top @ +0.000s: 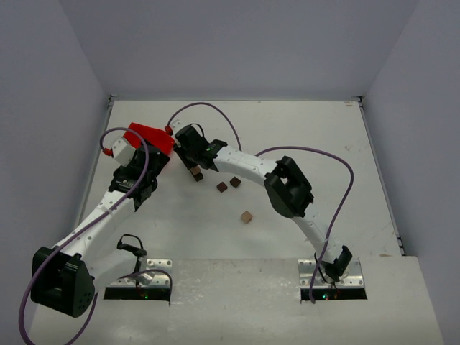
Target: Build the wood block tower
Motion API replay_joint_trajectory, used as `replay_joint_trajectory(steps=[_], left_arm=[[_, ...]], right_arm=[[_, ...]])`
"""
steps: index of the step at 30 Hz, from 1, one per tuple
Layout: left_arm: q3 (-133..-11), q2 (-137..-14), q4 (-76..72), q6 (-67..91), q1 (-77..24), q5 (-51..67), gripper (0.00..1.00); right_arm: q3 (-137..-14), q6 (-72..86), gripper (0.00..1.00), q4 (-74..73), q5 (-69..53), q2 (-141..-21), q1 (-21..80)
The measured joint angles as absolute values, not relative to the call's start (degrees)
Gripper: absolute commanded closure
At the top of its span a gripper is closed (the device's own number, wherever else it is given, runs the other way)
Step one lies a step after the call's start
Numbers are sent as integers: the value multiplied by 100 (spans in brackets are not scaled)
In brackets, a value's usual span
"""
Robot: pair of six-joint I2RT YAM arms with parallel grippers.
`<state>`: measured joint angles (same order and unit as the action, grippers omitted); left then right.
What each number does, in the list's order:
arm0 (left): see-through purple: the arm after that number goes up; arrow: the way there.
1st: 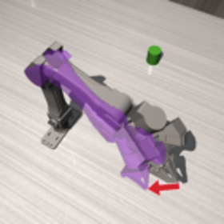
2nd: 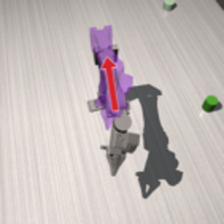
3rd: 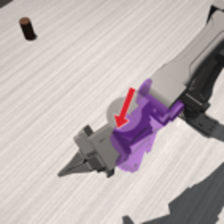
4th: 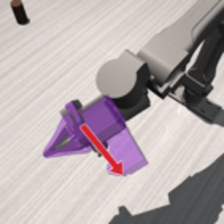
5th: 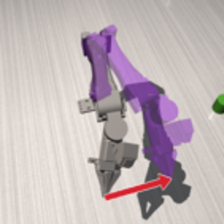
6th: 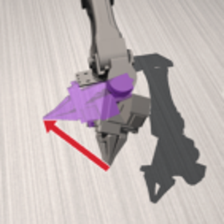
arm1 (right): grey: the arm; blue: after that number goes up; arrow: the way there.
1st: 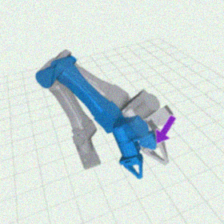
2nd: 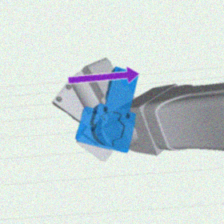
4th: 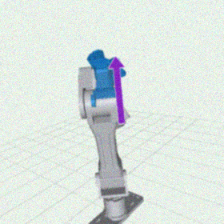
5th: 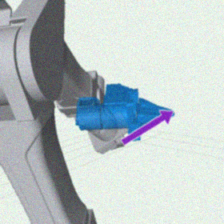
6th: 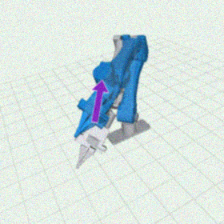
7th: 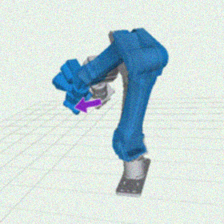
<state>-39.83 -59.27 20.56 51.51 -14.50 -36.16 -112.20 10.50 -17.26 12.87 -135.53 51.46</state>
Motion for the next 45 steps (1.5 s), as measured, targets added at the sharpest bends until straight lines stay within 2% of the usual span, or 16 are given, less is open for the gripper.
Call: replay_joint_trajectory(steps=[17, 28, 35, 45], left_arm=[[-3983, -5975, 2053, 5151, -1450, -3597, 0], [-3983, -5975, 2053, 5151, -1450, -3591, 0], [-3983, -5975, 2051, 5148, -1450, -3580, 0], [-3983, -5975, 2049, 5148, -1450, -3575, 0]], right_arm=[[-11277, 1044, 63, -1809, 1278, -13635, 5144], [-11275, 1048, 48, -1820, 1275, -13635, 5144], [-11277, 1050, 35, -1824, 1280, -13635, 5144], [-11277, 1046, 30, -1826, 1377, -13635, 5144]])
